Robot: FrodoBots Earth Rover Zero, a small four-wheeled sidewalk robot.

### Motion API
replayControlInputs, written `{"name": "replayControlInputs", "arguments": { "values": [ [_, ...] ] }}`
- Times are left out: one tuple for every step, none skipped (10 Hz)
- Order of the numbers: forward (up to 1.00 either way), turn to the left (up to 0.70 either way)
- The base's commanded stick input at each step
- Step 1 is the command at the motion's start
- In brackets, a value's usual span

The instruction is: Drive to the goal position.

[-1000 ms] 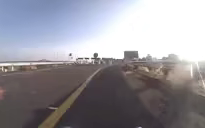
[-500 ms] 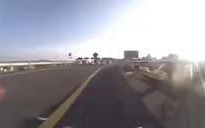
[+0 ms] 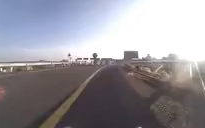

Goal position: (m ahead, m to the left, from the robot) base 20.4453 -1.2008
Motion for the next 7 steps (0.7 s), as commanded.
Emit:
{"name": "replayControlInputs", "arguments": {
  "values": [
    [0.50, 0.00],
    [0.50, 0.00],
    [0.50, 0.00],
    [0.50, 0.00],
    [0.50, 0.00],
    [0.50, 0.00],
    [0.50, 0.00]
  ]
}}
